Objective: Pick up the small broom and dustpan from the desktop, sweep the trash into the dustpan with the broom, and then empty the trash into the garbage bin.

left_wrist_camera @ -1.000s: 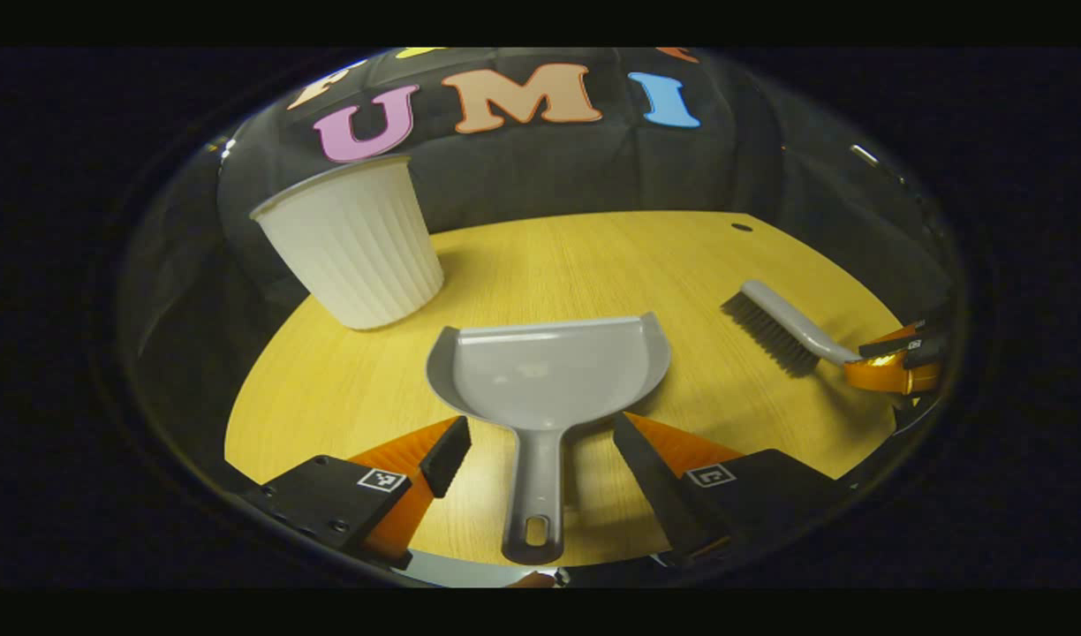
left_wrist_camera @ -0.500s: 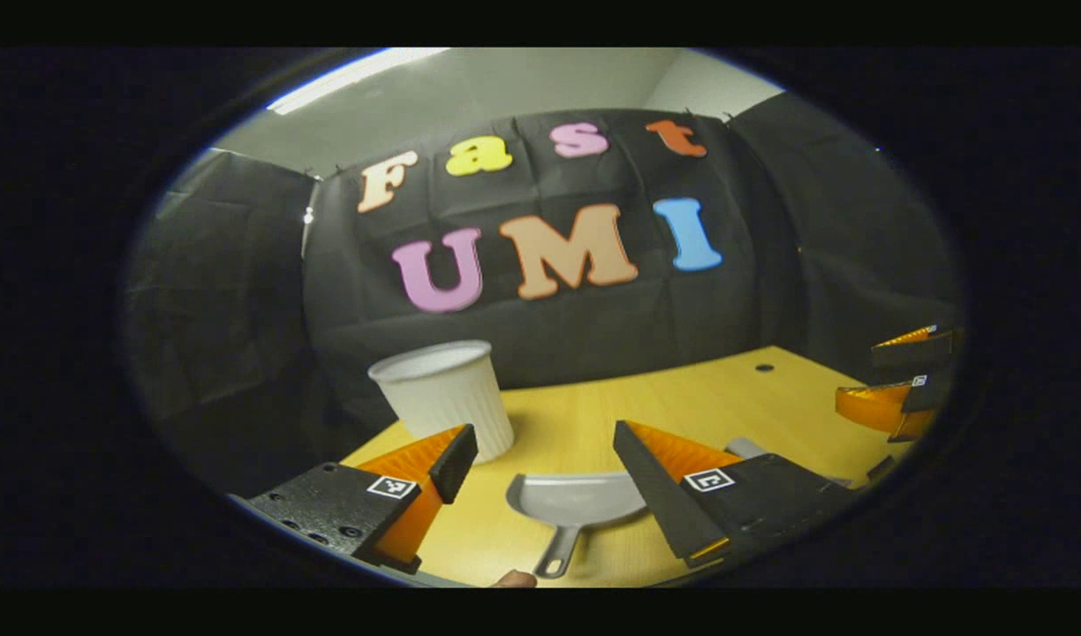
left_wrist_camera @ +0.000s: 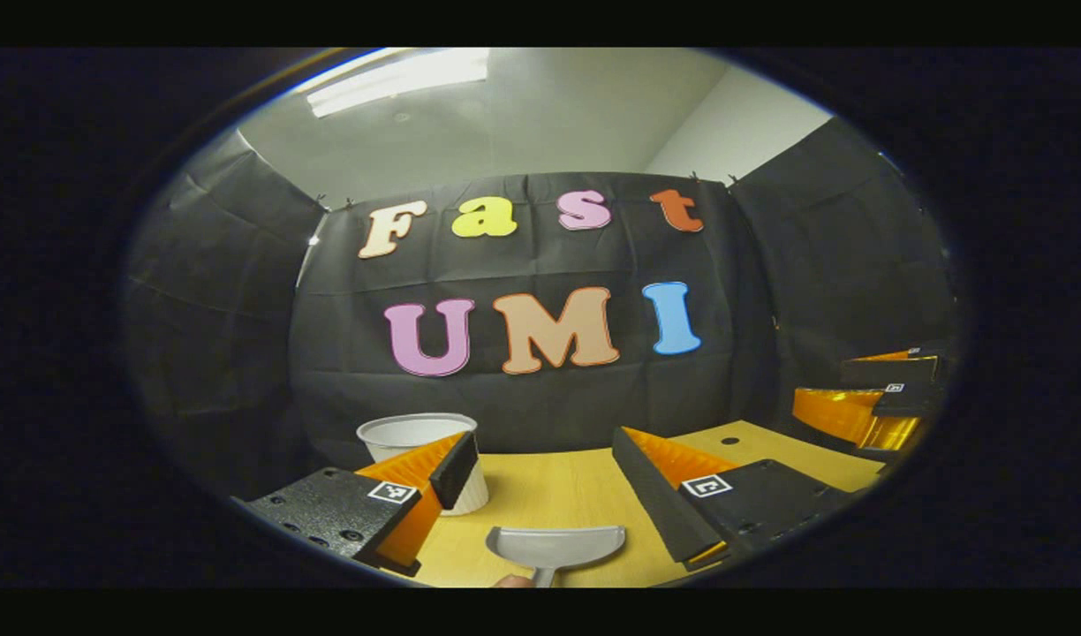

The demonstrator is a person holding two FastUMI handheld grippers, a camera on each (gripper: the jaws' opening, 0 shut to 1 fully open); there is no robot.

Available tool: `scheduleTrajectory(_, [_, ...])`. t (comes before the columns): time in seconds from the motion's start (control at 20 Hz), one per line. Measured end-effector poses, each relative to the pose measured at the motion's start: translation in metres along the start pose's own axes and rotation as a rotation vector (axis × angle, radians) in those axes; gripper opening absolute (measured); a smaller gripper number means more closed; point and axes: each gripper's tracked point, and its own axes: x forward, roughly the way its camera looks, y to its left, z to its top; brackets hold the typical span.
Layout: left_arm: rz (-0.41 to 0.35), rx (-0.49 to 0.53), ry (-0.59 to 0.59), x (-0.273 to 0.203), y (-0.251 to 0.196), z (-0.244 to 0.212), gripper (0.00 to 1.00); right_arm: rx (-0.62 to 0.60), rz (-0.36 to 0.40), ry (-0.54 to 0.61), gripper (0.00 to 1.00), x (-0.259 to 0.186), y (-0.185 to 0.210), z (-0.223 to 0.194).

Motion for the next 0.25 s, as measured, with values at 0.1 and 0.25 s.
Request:
scheduleTrajectory(0.1, [0.003,-0.02,-0.005,-0.0009,0.0067,0.0015,0.93,-0.013,-0.025,-0.019,0.92,0.0014,0.0002,0.0105])
scheduleTrajectory(0.25, [0.002,-0.033,0.004,-0.0001,0.0127,0.0,0.93,0.01,-0.037,0.008,0.92,-0.0005,0.0018,0.0048])
